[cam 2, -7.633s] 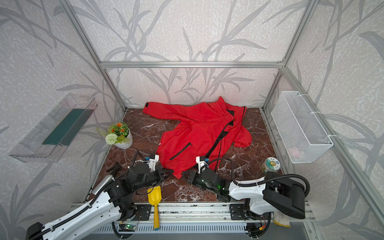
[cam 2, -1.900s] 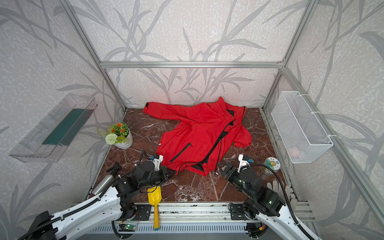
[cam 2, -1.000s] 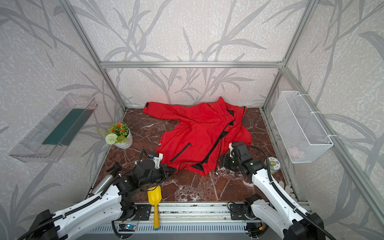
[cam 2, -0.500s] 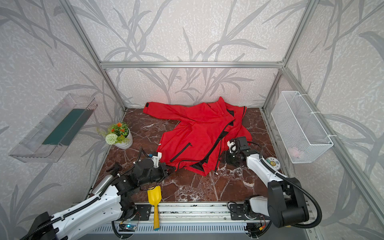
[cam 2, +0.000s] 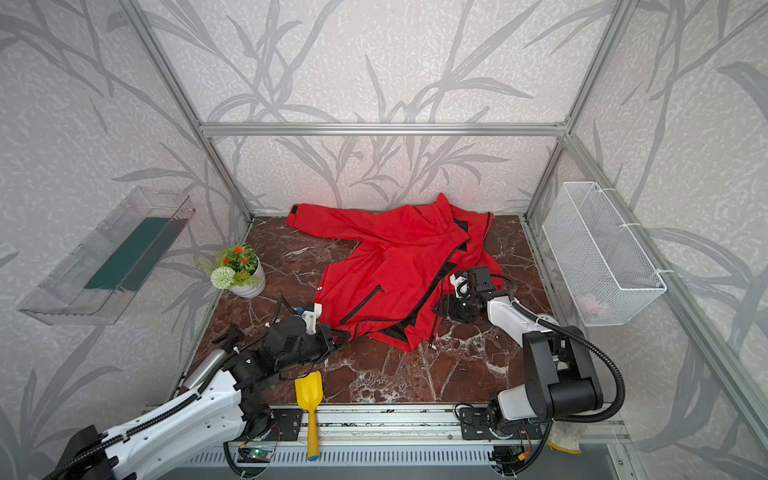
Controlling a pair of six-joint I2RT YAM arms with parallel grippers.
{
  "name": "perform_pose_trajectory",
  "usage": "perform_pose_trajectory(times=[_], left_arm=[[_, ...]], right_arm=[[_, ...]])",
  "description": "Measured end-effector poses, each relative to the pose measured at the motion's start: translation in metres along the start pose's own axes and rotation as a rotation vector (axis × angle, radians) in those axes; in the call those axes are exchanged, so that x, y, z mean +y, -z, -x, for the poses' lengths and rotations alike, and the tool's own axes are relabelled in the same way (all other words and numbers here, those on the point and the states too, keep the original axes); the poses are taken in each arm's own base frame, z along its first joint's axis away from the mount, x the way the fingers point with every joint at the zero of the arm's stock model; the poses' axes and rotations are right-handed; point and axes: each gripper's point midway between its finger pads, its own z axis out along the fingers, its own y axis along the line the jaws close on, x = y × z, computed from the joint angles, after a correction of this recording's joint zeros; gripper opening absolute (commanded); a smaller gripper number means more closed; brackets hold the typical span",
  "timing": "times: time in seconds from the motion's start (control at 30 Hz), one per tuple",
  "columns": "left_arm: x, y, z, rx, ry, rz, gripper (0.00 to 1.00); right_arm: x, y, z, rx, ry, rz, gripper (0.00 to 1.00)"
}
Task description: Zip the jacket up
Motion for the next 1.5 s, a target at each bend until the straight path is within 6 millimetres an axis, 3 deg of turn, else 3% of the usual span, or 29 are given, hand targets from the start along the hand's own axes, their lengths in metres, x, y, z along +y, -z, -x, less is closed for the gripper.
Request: perform_pose_trajectory(times=[0.2,0.33,0.5,0.7,0.9,1.1,1.5], left_arm=[[-0.001,0.004,0.003,-0.011,0.005,-0.010,0.00],[-0.001,0.005,0.005,-0.016,0.011,-0.009,0.00],[0.000,0.006,0.007,-0.015,0.018,-0.008,0.00],[0.001,0.006,0.010,-0.020,0.026,-0.008,0.00],[0.003,0.004,0.009,-0.009,0.033,-0.002,0.00],[0.002,0.002,0.009,-0.005,0.035,-0.006,0.00],[0.002,0.000,0.009,0.002,0.035,-0.006,0.00]], right_arm=[[-0.001,-0.013,-0.005,0.043,-0.016,0.037,0.59],[0.008,-0.013,-0.003,0.041,-0.010,0.084,0.53],[0.016,-0.012,0.000,0.034,-0.002,0.129,0.52],[0.021,-0.014,0.002,0.029,-0.003,0.165,0.43],[0.025,-0.011,-0.010,0.035,-0.014,0.211,0.50],[0.039,-0.002,-0.013,0.024,0.007,0.284,0.50],[0.055,-0.001,-0.012,0.019,0.023,0.354,0.29]])
